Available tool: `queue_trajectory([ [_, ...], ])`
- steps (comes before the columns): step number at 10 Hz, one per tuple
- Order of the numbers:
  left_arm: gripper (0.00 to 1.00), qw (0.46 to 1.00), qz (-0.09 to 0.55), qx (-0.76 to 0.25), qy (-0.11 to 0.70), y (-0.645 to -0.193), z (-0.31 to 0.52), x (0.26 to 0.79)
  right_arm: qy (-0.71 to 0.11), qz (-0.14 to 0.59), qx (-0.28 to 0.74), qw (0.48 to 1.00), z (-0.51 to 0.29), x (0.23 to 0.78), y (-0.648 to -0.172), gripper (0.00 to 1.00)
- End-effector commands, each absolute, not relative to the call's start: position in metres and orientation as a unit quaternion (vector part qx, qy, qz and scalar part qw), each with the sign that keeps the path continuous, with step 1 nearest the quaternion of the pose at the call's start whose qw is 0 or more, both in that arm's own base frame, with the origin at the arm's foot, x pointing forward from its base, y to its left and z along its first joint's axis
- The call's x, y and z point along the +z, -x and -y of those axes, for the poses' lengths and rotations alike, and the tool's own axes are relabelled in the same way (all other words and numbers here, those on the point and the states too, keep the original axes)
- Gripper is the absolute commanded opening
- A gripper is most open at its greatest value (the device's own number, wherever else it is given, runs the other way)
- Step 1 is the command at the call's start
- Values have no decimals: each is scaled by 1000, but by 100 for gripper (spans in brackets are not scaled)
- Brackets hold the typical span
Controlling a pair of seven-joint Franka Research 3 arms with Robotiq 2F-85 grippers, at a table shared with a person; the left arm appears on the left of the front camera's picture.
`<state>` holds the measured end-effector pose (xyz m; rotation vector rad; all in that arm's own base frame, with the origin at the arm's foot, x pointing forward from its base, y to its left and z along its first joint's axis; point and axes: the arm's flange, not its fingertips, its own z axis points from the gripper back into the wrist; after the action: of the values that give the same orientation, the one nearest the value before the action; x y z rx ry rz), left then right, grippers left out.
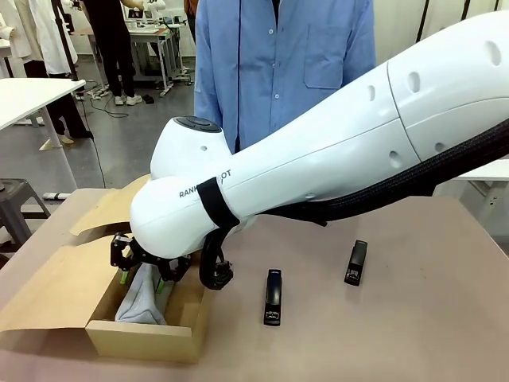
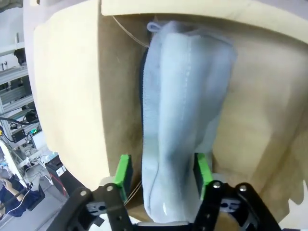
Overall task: Place items inside the box.
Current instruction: Pick up a Pencil pouch or Stapler and place it inside the Mailer Box closest to the robot.
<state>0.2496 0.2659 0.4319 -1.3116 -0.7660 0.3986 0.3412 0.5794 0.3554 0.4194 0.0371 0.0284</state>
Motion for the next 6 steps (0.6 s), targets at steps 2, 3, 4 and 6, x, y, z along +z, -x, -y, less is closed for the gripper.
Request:
queue_trajectory([
  [2,100,699,358,172,594,-251,-265,433,-232,0,-8,973,-561,371,-336,100],
  [3,100,699,358,172,594,-251,-265,433,-237,7,-6,972,-553,379,-334,100],
  [4,100,699,358,172,594,-251,-265,433,-240,1,22,971,-537,395,-330,100],
  [6,100,699,358,172,594,-251,-265,433,-207,-18,106,972,-456,459,-315,100],
])
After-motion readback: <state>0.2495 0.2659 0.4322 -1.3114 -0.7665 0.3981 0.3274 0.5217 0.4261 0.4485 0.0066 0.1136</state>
